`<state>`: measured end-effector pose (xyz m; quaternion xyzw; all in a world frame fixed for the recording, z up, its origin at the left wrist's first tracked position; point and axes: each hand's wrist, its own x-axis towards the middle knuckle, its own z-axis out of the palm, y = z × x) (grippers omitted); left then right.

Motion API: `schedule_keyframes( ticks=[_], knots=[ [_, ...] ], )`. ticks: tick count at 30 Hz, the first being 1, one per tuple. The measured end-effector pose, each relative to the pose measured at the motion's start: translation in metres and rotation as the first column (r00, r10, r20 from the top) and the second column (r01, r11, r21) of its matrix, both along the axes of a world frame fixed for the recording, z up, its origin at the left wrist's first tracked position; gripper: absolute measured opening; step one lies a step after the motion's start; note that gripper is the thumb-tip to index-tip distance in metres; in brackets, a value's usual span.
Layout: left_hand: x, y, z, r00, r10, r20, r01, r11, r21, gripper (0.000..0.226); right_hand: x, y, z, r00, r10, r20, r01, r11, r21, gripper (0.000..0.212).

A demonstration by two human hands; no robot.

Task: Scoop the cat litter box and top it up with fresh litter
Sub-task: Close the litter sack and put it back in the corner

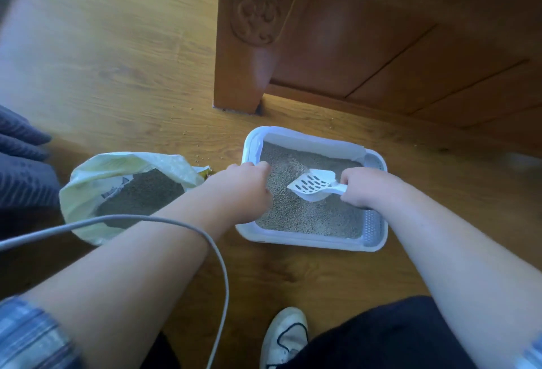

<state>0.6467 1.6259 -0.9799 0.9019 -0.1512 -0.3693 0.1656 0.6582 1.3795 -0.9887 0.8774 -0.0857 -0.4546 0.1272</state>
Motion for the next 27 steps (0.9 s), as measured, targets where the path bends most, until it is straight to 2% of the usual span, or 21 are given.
schedule_keyframes(
  ticks=[5, 7, 10, 12, 14, 16, 21, 23, 27],
  knots=[
    [-0.002, -0.009, -0.001, 1.0, -0.021, 0.011, 0.021, 0.999, -0.026, 0.041, 0.013, 0.008, -0.01, 0.995, 0.049, -0.09, -0.059, 0.992, -0.108, 0.014],
    [-0.003, -0.009, -0.002, 0.998, -0.041, 0.037, 0.042, 0.998, -0.041, 0.04, 0.017, 0.008, -0.006, 0.995, 0.065, -0.071, -0.073, 0.991, -0.114, 0.015],
    [-0.003, -0.003, -0.001, 0.998, -0.022, 0.052, 0.023, 0.999, -0.033, 0.042, 0.017, 0.012, 0.0, 0.984, 0.103, -0.146, -0.12, 0.986, -0.113, 0.015],
    [-0.003, 0.001, 0.002, 0.998, -0.007, 0.057, 0.009, 1.0, -0.024, 0.043, 0.016, 0.017, 0.005, 0.985, 0.108, -0.137, -0.121, 0.988, -0.09, 0.018],
    [-0.002, 0.007, 0.006, 0.998, 0.012, 0.07, -0.009, 0.999, -0.043, 0.042, 0.019, 0.024, 0.023, 0.989, 0.131, -0.065, -0.134, 0.99, -0.041, 0.017],
    [0.003, 0.021, 0.008, 0.993, 0.051, 0.111, -0.044, 0.997, -0.07, 0.043, 0.024, 0.036, 0.048, 0.991, 0.118, 0.069, -0.122, 0.991, 0.06, 0.014],
    [0.01, 0.083, 0.016, 0.959, 0.25, 0.136, -0.239, 0.966, -0.096, 0.05, 0.003, 0.084, 0.081, 0.966, -0.102, 0.237, -0.004, 0.912, 0.411, 0.01],
    [0.008, 0.112, 0.019, 0.938, 0.322, 0.131, -0.316, 0.947, -0.064, 0.05, -0.008, 0.105, 0.084, 0.967, -0.112, 0.227, -0.01, 0.88, 0.475, 0.006],
    [-0.013, 0.166, 0.027, 0.897, 0.426, 0.122, -0.432, 0.901, 0.032, 0.05, -0.014, 0.142, 0.096, 0.986, -0.019, 0.166, -0.065, 0.87, 0.488, 0.009]
  ],
)
